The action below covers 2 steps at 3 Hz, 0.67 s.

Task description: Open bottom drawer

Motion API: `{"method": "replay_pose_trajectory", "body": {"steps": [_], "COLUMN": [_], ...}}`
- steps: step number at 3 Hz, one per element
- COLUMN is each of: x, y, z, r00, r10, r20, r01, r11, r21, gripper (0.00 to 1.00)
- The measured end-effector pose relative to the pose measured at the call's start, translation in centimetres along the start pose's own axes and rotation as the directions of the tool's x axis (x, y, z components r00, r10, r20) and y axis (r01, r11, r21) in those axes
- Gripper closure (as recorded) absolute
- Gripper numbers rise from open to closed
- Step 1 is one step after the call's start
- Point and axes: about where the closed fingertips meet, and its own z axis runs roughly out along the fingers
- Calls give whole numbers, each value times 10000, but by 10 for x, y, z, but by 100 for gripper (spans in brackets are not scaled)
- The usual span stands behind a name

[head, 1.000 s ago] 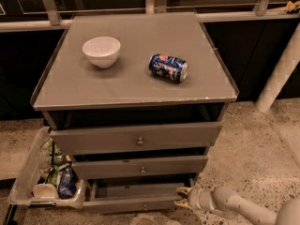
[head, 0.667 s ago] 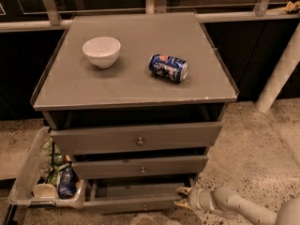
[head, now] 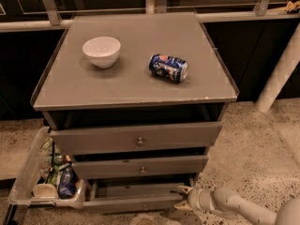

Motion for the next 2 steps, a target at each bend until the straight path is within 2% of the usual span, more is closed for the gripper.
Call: {"method": "replay_pose_trajectory", "body": {"steps": [1,2], "x": [8,25], "y": [6,19], "z": [8,19], "r00": [9999,9987], "r10": [71,428], "r20": [-84,-271], "r01": [-73,-439], "r11": [9999,9982], "r21": [-128,-401], "gripper": [0,17]}}
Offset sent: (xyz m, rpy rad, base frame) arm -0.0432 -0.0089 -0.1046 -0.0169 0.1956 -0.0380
